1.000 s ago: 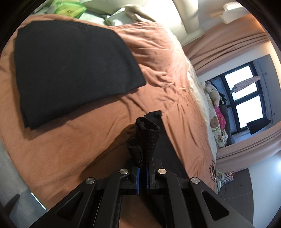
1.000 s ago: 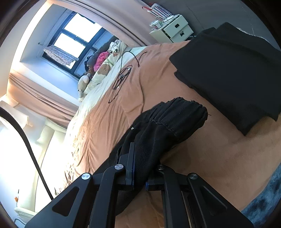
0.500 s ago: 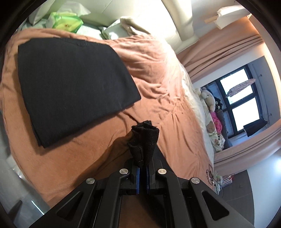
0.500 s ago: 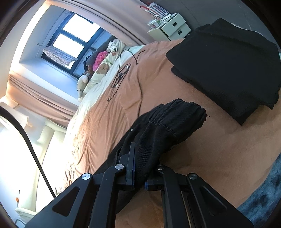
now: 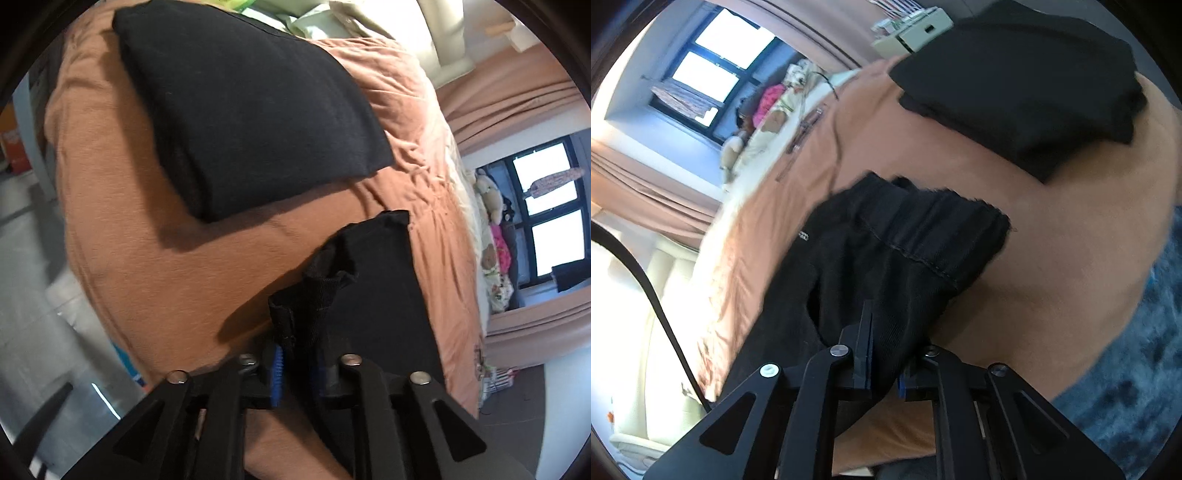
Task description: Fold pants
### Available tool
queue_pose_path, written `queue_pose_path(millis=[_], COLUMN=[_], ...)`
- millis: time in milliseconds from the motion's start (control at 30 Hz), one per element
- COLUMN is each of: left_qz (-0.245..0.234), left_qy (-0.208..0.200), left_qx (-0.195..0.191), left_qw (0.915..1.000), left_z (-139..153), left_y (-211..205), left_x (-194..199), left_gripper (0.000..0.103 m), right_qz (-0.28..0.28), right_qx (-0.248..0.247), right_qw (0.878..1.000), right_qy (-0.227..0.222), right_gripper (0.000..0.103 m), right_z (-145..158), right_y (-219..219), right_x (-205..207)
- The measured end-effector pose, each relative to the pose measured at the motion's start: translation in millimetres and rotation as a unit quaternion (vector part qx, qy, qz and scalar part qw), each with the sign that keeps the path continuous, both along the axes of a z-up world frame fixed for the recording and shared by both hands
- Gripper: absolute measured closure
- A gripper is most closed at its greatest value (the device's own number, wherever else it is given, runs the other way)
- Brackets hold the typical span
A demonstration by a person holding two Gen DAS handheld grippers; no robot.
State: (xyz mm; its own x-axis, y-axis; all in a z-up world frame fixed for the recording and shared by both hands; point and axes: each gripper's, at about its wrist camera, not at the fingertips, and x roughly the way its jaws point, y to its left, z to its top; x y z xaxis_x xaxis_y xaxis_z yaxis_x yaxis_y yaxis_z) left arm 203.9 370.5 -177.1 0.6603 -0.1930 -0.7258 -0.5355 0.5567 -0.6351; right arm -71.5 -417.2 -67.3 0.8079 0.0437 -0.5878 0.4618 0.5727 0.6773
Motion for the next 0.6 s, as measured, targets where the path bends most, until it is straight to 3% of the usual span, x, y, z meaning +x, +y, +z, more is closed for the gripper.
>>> queue_pose_path(millis=[200,267,467,600], left_qz=[0.0,-0.011,-0.053,-0.074], left_qy=[0.003,0.0,-0.011,-0.008], left_qx=[0.03,0.051,0.121,0.154], left_qw=[0.9995,0.9987,0.9911,0.9853], left_z=[14.5,23.5,51.0,61.6], left_y=[0.4,-3.3,-33.1,-54.5], left_x=[-19.2,-24.7,-29.7,-30.8], left_gripper=[0.073,0.061,0.041,0.039], right_qz=[-0.016,-0.015,0.007,0.013], right_qx=[-0.015,-0.03,-0.089,-0.122], right_qw=[1.0,0.999,0.996,0.992], right_qy=[0.005,-0.002,-0.02,-0.037], right_gripper=[0.076,0.062,0.051,0.04], right_z=[11.4,20.1,45.2,54.9], right_y=[5.7,16.0,45.6,66.6], right_x=[-26.3,-38.3,-55.7,-64.0])
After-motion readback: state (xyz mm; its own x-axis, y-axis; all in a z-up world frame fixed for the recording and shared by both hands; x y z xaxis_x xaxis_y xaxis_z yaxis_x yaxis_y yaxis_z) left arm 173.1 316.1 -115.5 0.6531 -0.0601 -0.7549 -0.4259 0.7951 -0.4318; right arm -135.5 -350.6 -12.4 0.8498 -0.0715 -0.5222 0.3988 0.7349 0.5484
